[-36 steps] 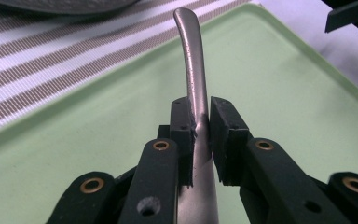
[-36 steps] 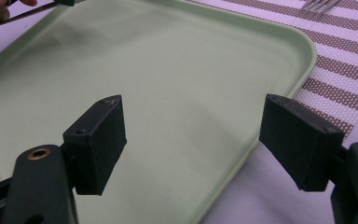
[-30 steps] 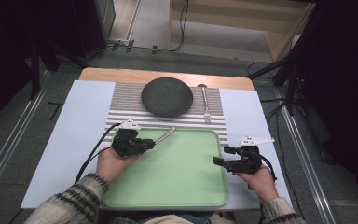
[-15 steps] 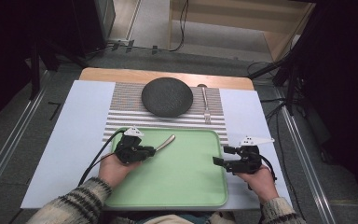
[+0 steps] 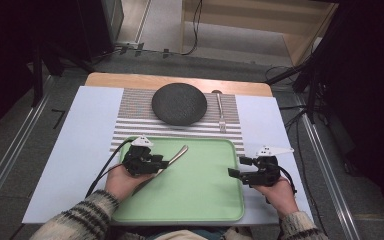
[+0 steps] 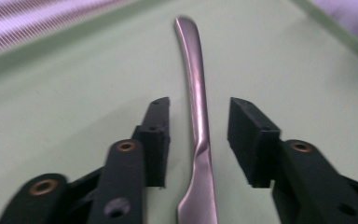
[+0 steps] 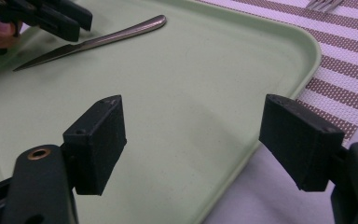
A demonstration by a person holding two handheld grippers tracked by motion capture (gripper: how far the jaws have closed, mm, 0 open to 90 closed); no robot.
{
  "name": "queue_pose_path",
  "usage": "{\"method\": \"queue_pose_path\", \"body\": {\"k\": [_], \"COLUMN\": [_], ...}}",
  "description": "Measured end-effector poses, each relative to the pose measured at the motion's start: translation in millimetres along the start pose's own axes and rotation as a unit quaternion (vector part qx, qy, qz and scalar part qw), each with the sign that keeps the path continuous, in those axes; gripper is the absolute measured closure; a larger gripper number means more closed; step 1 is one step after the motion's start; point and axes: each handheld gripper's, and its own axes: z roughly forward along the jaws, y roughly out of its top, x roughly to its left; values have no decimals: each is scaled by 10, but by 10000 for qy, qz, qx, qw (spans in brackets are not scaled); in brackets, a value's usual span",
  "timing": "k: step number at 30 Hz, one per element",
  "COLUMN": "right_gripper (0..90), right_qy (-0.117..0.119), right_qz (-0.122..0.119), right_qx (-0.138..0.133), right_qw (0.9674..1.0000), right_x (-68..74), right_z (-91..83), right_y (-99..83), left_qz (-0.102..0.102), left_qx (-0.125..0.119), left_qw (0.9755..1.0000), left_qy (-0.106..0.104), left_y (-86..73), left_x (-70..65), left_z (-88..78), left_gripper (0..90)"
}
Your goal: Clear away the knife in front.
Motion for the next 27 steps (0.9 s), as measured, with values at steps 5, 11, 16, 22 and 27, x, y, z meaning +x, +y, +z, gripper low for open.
{"method": "queue_pose_path", "body": {"k": [5, 11, 16, 22, 27], "right_gripper": [208, 207, 207, 207, 207], "right_qy": [-4, -11, -33, -58, -85], "right_qz": [-2, -1, 11, 41, 60], "right_qx": [6, 13, 12, 5, -4], "right_qw": [10000, 10000, 10000, 10000, 9999], "right_x": [1, 2, 5, 1, 3], "right_z": [3, 2, -9, -30, -45], "right_y": [-1, -5, -18, -40, -54], "left_qz": [45, -4, 115, 299, 426], "left_qx": [-45, -50, -6, 71, 178], "left_qw": [10000, 9998, 9997, 9991, 9984], "left_qy": [-52, -169, -232, -278, -320], "left_y": [45, 136, 201, 286, 310], "left_x": [24, 17, -26, -99, -172], "left_z": [-6, 14, 74, 162, 259], "left_gripper": [393, 352, 344, 342, 349]}}
